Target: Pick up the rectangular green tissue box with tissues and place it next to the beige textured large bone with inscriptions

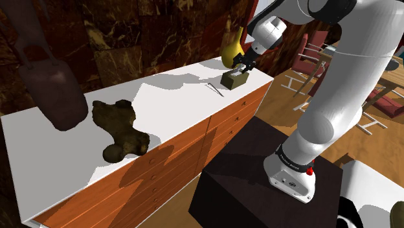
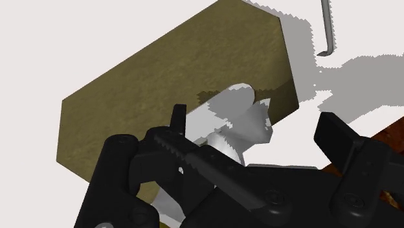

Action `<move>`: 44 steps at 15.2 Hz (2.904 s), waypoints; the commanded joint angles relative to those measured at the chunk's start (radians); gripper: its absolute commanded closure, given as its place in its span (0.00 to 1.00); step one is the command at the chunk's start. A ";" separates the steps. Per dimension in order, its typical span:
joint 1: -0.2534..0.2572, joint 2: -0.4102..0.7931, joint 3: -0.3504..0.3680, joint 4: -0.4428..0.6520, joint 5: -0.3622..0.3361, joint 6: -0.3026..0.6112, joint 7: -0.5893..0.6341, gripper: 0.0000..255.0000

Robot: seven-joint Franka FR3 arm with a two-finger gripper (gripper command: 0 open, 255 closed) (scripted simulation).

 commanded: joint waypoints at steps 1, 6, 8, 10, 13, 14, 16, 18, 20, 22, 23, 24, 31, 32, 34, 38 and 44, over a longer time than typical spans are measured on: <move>0.000 0.000 0.000 0.000 0.000 0.000 0.000 1.00; 0.000 -0.001 0.000 -0.001 -0.001 0.000 0.001 1.00; 0.000 -0.001 0.000 -0.001 -0.001 0.000 0.001 1.00; 0.000 -0.001 0.000 -0.001 -0.001 0.000 0.001 1.00; 0.010 0.017 -0.006 0.067 -0.048 -0.018 0.029 0.00; 0.015 0.027 -0.009 0.101 -0.070 -0.028 0.043 0.00; 0.024 0.048 -0.014 0.173 -0.112 -0.049 0.068 0.00; 0.032 0.068 -0.018 0.237 -0.146 -0.069 0.088 0.00; 0.030 0.087 -0.010 0.238 -0.131 -0.053 0.079 0.00; 0.028 0.107 -0.002 0.240 -0.116 -0.038 0.071 0.00; 0.027 0.117 0.002 0.241 -0.109 -0.031 0.067 0.00; 0.026 0.127 0.006 0.243 -0.102 -0.024 0.063 0.00; 0.024 0.142 0.013 0.246 -0.090 -0.012 0.056 0.00; 0.024 0.142 0.013 0.246 -0.090 -0.012 0.056 0.00; 0.024 0.142 0.013 0.246 -0.090 -0.012 0.056 1.00; 0.024 0.142 0.013 0.246 -0.090 -0.012 0.056 1.00; 0.026 0.135 0.009 0.248 -0.098 -0.021 0.063 1.00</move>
